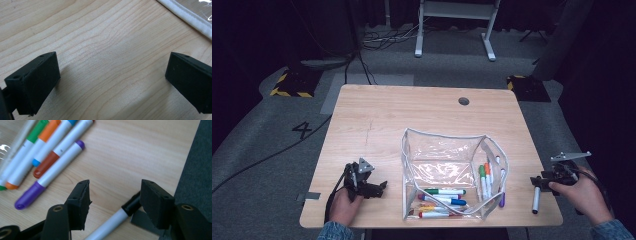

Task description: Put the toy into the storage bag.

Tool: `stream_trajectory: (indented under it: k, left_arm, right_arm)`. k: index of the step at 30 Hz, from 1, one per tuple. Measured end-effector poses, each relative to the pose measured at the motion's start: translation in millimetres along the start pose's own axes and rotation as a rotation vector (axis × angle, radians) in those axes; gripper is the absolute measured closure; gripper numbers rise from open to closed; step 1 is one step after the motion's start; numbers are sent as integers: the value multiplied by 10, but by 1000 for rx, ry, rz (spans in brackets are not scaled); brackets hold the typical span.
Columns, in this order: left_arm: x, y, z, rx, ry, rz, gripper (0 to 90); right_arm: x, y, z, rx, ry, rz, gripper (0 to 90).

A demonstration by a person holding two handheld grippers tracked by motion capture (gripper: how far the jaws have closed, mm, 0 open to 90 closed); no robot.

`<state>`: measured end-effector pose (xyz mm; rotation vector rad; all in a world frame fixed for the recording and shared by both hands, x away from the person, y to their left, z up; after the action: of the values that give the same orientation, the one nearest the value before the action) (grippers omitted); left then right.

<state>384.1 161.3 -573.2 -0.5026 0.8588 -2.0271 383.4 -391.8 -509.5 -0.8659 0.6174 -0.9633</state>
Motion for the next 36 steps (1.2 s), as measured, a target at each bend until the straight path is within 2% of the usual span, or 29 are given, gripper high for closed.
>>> stream_trajectory:
  k: [3,7,12,15,18,21,24,29,36]
  left_arm:
    - [0,0,0,0,0,0,0]
    - [0,0,0,0,0,1,0]
    - [0,0,0,0,-1,0,0]
    - [-2,0,0,0,3,1,0]
    - [1,0,0,1,-1,0,0]
    - [-2,-1,0,-1,2,1,0]
    - [-1,0,0,0,0,1,0]
    - [0,0,0,0,0,0,0]
    - [1,0,0,0,-1,0,0]
  right_arm:
    - [4,109,-139,-28,25,1,422]
    - [24,198,-263,-60,28,-17,443]
    - [-11,243,-319,-73,15,-18,523]
    - [-29,266,-336,-87,-6,-29,625]
    - [-19,262,-332,-103,-3,-45,749]
    - [3,266,-318,-107,25,-53,768]
    - [-10,265,-312,-114,25,-43,769]
    - [-76,180,-227,-82,23,-12,769]
    - [-226,-73,-12,-18,10,46,769]
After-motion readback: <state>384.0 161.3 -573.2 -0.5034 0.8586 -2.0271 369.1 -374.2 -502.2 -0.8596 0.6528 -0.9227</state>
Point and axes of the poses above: each handheld gripper's, and its own axes: y roughly forward along the jaws, z roughly out of its top, x roughly to its right, the point moved 9 cm from there along y, roughly forward along the jaws, and after that the axes turned 2 degrees about x, right-handed, at the moved point
